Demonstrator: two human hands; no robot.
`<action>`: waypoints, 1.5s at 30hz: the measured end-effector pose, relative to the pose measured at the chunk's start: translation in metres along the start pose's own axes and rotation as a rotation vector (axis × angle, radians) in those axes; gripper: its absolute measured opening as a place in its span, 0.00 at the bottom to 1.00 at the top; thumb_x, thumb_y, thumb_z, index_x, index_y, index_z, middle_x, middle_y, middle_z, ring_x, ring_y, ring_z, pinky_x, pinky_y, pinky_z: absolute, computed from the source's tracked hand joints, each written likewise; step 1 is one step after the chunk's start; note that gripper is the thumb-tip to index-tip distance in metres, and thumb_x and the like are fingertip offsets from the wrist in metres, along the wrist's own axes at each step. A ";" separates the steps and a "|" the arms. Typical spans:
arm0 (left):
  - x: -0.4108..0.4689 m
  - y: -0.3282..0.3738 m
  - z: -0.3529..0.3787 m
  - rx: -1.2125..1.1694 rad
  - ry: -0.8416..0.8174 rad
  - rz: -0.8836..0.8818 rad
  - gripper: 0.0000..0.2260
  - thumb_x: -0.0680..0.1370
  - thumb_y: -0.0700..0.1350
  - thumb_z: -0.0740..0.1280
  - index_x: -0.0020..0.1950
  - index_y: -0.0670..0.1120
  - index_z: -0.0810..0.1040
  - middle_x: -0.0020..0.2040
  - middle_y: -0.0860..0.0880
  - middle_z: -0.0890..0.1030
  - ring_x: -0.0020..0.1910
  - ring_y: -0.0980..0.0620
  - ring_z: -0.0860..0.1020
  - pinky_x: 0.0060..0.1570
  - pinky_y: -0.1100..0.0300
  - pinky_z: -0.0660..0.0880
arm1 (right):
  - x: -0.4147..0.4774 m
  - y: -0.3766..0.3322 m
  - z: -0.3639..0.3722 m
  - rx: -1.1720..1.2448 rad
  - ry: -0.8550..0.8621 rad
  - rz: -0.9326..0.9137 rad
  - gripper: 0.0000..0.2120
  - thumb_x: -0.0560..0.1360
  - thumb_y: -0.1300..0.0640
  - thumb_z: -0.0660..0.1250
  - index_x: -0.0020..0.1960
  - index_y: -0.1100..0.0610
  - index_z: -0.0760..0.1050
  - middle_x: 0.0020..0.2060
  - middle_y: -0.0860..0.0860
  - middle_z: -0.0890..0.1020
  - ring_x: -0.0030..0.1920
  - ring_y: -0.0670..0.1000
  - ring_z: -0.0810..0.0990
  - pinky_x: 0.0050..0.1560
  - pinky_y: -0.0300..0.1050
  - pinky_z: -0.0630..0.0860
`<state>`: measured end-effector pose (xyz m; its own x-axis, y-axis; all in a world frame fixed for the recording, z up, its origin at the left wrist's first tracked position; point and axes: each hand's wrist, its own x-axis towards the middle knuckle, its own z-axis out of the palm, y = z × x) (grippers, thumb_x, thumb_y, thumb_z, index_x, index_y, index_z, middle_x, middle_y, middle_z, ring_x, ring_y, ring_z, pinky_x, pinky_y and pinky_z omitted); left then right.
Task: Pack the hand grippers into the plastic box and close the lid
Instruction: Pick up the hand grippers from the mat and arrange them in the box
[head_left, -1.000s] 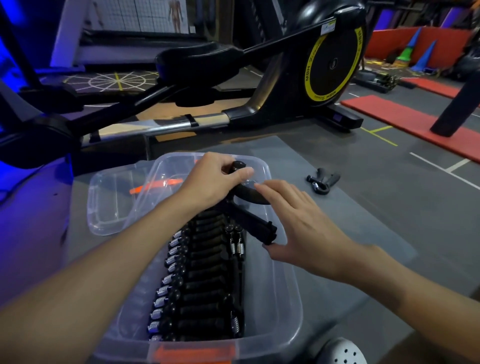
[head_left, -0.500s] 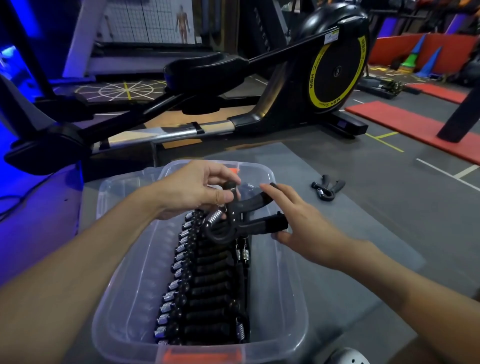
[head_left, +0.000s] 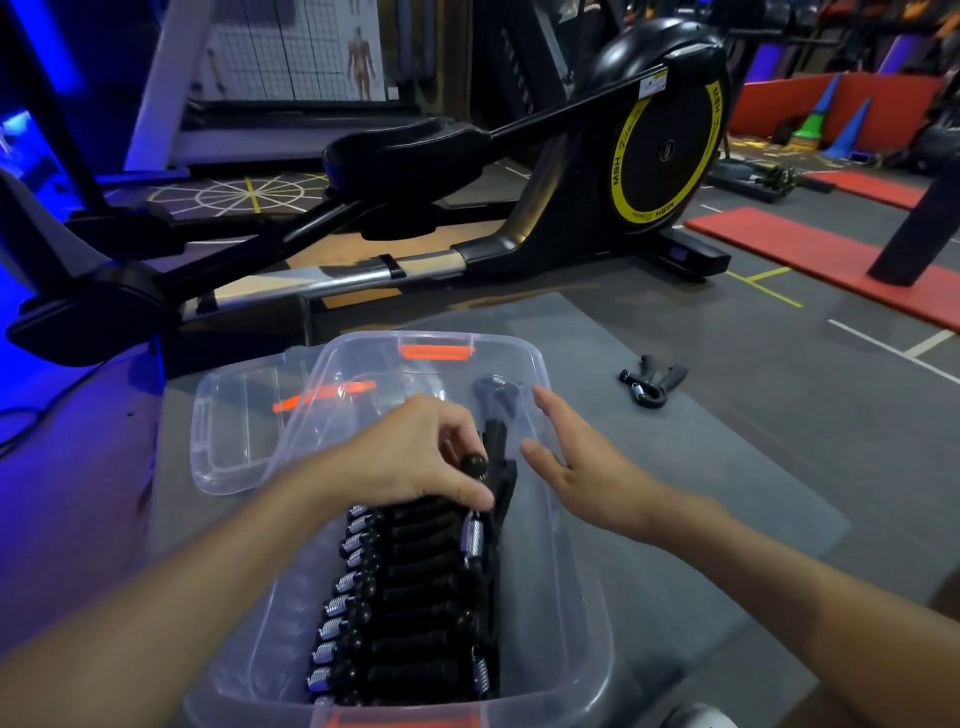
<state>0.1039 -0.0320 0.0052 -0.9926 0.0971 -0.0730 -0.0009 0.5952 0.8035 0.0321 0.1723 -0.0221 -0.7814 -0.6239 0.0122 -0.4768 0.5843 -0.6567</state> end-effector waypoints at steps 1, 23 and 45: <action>0.000 -0.003 0.009 0.028 -0.020 0.014 0.15 0.61 0.46 0.83 0.40 0.50 0.80 0.35 0.52 0.81 0.32 0.61 0.76 0.34 0.66 0.72 | 0.000 0.001 0.001 0.003 -0.002 -0.004 0.31 0.81 0.50 0.58 0.79 0.54 0.47 0.78 0.47 0.55 0.77 0.44 0.52 0.71 0.35 0.50; -0.015 -0.060 0.099 0.474 -0.388 0.082 0.17 0.66 0.54 0.78 0.48 0.49 0.78 0.45 0.52 0.81 0.47 0.52 0.75 0.44 0.65 0.66 | -0.003 0.007 0.011 -0.128 -0.067 -0.033 0.30 0.81 0.49 0.58 0.78 0.56 0.51 0.78 0.50 0.55 0.78 0.47 0.46 0.76 0.43 0.48; 0.038 -0.017 0.055 0.156 0.256 0.159 0.01 0.76 0.46 0.70 0.44 0.50 0.80 0.39 0.55 0.81 0.40 0.59 0.78 0.46 0.58 0.76 | 0.032 0.040 -0.009 0.060 0.306 -0.015 0.19 0.81 0.54 0.59 0.71 0.57 0.65 0.66 0.51 0.72 0.67 0.48 0.70 0.67 0.45 0.67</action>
<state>0.0731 0.0052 -0.0435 -0.9771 0.0072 0.2128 0.1558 0.7053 0.6916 -0.0159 0.1803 -0.0415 -0.8636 -0.4416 0.2432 -0.4719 0.5383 -0.6982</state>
